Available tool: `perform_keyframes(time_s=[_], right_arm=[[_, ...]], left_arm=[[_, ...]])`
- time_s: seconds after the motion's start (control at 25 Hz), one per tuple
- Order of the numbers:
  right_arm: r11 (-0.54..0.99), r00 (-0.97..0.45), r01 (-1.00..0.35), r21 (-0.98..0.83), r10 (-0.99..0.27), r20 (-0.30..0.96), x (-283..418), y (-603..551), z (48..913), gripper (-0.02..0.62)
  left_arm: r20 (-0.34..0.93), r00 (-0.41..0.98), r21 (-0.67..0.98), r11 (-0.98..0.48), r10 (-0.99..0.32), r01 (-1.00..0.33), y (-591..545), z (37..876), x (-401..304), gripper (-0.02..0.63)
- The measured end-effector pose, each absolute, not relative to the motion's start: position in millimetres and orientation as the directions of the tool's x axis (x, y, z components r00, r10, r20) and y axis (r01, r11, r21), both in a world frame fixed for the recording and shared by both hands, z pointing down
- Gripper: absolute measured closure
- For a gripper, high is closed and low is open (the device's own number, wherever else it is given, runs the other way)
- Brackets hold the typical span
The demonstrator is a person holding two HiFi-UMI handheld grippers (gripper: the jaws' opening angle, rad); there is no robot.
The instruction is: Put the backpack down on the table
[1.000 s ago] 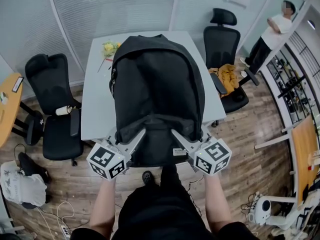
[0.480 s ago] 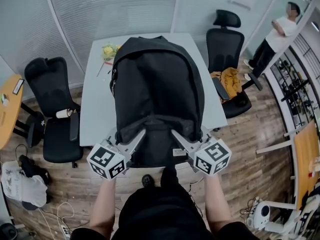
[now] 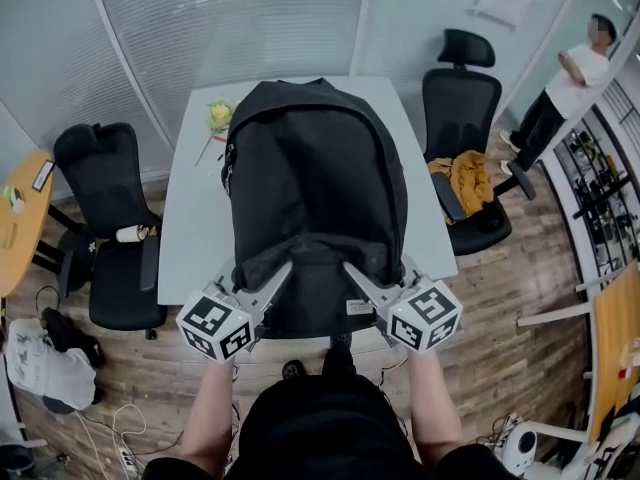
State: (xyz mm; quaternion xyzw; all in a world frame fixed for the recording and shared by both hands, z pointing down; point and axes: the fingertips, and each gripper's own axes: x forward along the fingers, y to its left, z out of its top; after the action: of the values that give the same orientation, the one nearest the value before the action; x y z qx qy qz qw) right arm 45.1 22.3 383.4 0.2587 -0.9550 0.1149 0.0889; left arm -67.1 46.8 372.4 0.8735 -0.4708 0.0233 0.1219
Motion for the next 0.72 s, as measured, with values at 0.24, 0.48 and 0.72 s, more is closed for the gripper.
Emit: perform_keyframes(time_s=[0.24,0.48,0.72], right_arm=[[0.855,-0.867,-0.487,-0.180,-0.447,0.220,55.1,-3.8,383.2,0.416],[0.871,-0.887,-0.451,-0.194,-0.413,0.208,70.2,-30.1,384.4,0.417],[0.885,-0.903,-0.418,-0.207,-0.379,0.204,83.6,-53.6,390.6,0.422]], left_arm=[[0.168,0.527,0.184,-0.499,-0.833,-0.847,24.0,371.2,-55.9,0.472],[0.182,0.495,0.176,-0.467,-0.850,-0.867,1.9,370.2,-39.9,0.472],[0.202,0.459,0.174,-0.429,-0.865,-0.886,-18.4,376.0,-25.1,0.472]])
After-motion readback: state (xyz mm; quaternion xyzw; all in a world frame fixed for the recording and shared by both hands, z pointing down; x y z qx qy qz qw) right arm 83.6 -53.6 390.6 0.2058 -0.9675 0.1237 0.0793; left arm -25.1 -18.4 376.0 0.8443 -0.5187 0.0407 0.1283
